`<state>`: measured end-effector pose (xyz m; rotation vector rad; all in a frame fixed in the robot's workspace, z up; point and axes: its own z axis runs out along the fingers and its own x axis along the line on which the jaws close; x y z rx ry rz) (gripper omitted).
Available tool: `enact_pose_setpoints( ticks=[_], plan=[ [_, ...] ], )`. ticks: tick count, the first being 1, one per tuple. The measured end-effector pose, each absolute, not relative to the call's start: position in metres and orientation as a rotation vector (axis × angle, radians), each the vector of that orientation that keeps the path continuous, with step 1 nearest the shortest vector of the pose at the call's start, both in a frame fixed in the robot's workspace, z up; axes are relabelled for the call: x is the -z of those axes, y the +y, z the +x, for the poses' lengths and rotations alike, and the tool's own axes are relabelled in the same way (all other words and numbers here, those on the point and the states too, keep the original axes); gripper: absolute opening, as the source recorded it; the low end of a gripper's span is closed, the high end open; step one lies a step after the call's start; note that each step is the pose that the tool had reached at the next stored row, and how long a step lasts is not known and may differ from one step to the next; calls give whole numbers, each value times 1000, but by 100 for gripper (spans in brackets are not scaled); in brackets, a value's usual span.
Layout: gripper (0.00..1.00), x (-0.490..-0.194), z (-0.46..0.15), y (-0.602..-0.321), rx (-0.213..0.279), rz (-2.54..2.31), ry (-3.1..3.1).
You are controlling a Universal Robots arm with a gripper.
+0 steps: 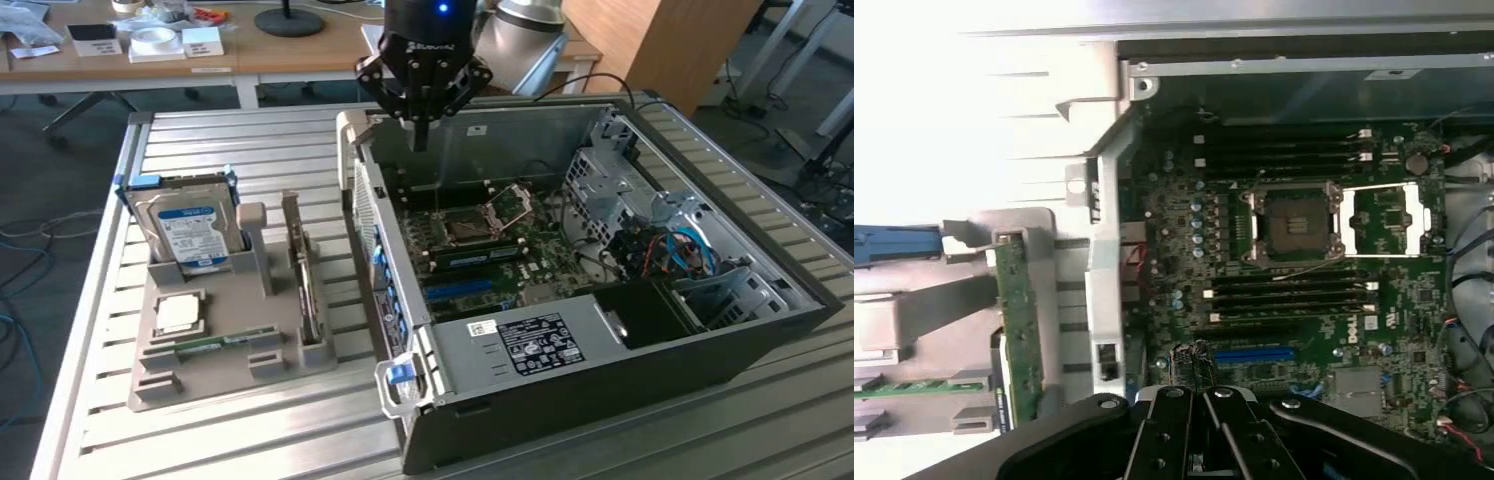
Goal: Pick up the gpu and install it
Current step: 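Reach for the gpu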
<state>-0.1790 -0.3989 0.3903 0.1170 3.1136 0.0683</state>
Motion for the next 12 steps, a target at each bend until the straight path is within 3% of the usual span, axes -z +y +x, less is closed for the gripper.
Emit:
enact_pose_setpoints(
  ticks=[12],
  plan=[
    [11,-384,-217,-399,-56,118,3115]
  ],
)
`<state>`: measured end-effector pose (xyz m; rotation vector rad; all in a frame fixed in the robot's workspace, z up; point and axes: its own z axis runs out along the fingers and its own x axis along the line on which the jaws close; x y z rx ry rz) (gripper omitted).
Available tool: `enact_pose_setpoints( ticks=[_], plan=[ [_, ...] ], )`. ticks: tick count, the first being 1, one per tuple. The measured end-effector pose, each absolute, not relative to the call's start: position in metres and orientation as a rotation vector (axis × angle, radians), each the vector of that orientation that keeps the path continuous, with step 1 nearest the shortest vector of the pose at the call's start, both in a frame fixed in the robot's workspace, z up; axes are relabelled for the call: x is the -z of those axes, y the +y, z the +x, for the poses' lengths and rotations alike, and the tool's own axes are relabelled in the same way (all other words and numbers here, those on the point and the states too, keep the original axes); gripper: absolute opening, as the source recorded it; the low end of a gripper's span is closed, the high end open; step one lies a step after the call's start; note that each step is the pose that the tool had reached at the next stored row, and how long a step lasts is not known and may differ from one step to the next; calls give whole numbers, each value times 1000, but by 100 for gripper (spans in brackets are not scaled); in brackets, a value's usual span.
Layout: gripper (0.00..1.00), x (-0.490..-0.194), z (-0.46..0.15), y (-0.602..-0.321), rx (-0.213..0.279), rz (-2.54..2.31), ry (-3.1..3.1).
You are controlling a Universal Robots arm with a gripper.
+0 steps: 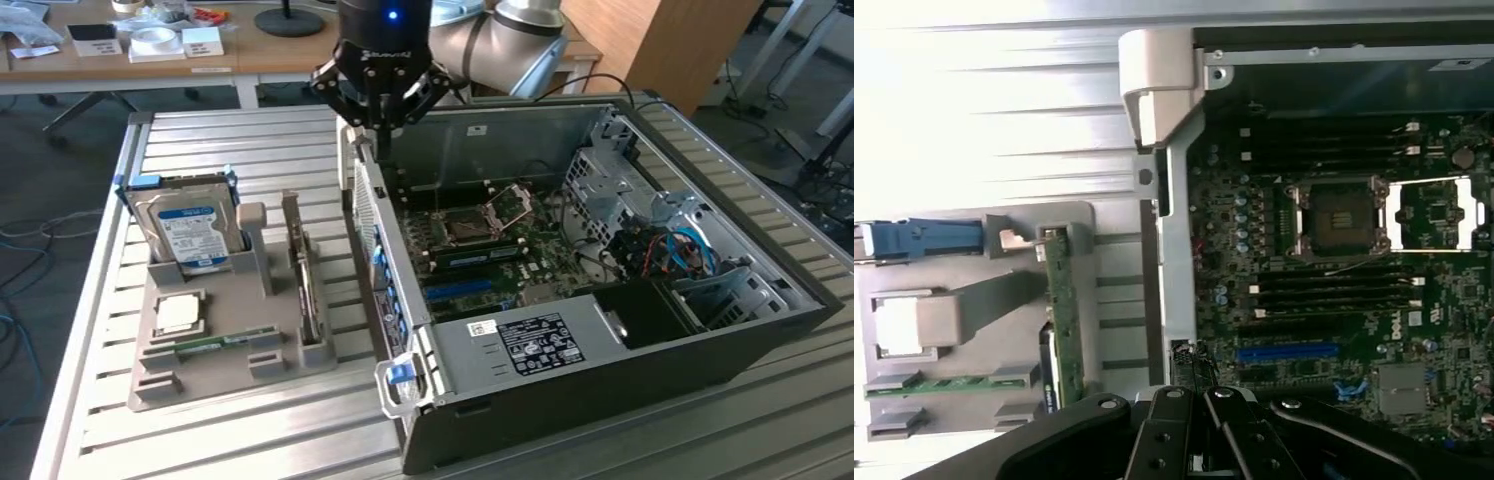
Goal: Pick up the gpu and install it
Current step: 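Reach for the gpu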
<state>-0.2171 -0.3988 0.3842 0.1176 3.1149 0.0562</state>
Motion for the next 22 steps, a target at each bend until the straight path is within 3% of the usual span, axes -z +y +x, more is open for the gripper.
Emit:
enact_pose_setpoints(
  ticks=[22],
  plan=[
    [11,-381,-280,-394,-44,142,3115]
  ],
)
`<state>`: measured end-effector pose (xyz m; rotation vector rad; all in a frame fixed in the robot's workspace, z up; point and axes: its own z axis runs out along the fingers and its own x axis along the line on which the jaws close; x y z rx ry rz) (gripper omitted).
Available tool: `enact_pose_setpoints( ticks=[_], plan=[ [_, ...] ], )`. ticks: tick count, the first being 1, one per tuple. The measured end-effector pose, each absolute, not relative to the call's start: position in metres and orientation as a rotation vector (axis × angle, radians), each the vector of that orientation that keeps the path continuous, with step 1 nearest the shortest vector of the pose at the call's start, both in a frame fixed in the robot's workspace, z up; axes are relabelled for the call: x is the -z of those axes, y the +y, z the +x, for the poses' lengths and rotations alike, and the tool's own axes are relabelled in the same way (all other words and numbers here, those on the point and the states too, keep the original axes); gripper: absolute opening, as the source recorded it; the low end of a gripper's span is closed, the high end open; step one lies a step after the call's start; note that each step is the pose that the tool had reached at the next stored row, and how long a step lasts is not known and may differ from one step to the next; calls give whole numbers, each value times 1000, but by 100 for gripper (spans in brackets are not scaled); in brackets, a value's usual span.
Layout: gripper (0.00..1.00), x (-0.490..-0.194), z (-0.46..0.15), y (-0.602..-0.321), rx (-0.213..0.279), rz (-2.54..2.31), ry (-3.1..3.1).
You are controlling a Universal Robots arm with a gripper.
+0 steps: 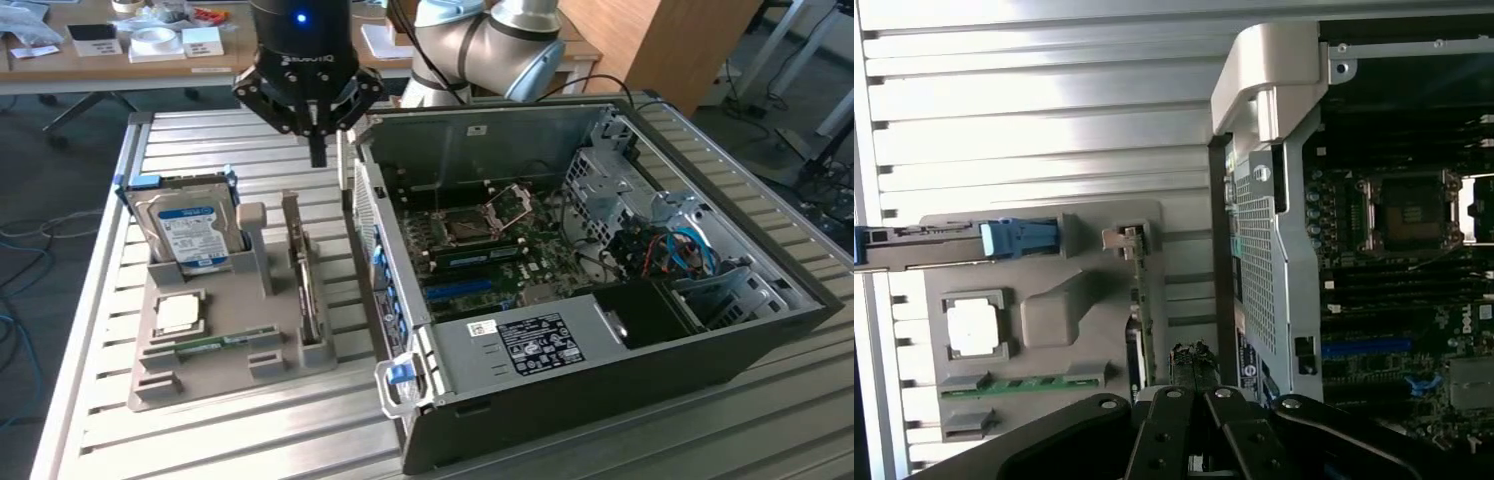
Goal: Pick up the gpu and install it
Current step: 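Reach for the gpu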
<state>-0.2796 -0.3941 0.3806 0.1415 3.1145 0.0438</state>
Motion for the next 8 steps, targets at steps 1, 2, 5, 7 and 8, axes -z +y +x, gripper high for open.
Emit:
enact_pose_setpoints(
  ticks=[1,2,5,7,8],
  plan=[
    [11,-381,-282,-394,-44,144,3114],
    [11,-381,-283,-394,-44,146,3114],
    [11,-381,-285,-394,-44,150,3114],
    [11,-381,-290,-394,-44,153,3114],
    [11,-381,-292,-394,-44,154,3114]
  ],
)
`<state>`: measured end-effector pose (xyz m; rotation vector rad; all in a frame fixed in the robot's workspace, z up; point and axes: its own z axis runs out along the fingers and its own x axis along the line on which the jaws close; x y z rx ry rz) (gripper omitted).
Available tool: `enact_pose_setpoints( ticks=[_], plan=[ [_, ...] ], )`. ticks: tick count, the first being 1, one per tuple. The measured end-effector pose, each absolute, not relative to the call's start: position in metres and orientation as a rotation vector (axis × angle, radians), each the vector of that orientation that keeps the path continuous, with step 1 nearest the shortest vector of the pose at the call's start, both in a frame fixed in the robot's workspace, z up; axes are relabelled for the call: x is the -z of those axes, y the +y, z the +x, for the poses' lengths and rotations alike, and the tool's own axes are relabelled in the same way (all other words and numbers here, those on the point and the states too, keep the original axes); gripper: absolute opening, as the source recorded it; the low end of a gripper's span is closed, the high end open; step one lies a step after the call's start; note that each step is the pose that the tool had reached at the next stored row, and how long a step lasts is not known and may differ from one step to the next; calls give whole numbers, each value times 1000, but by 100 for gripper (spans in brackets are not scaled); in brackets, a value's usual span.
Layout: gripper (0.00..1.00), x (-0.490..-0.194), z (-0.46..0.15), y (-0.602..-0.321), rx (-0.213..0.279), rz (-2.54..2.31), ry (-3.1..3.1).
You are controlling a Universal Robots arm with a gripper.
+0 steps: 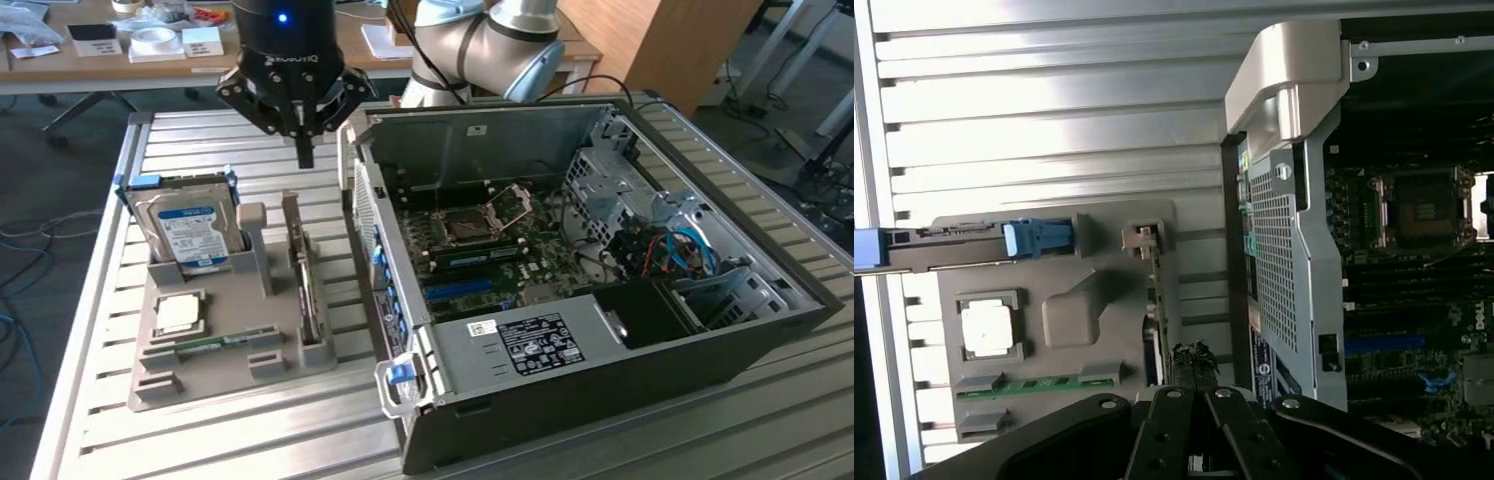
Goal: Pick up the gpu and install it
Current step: 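Reach for the gpu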
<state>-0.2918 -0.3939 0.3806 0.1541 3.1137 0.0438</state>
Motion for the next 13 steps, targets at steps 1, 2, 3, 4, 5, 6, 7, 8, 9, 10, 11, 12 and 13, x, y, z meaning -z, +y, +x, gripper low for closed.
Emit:
enact_pose_setpoints(
  ticks=[1,2,3,4,5,6,7,8,9,10,11,12,13],
  plan=[
    [11,-381,-294,-394,-44,156,3114],
    [11,-381,-295,-394,-44,158,3114],
    [11,-381,-297,-394,-44,159,3114],
    [11,-381,-297,-394,-44,159,3113],
    [11,-381,-297,-394,-44,159,3113],
    [11,-381,-297,-394,-44,159,3113],
    [11,-381,-297,-394,-44,159,3113],
    [11,-381,-297,-394,-44,159,3114],
    [11,-381,-297,-394,-44,159,3114],
    [11,-381,-297,-393,-44,160,3113],
    [11,-381,-298,-392,-43,160,3114],
    [11,-381,-298,-392,-43,159,3113],
    [11,-381,-298,-391,-43,159,3113]
  ],
)
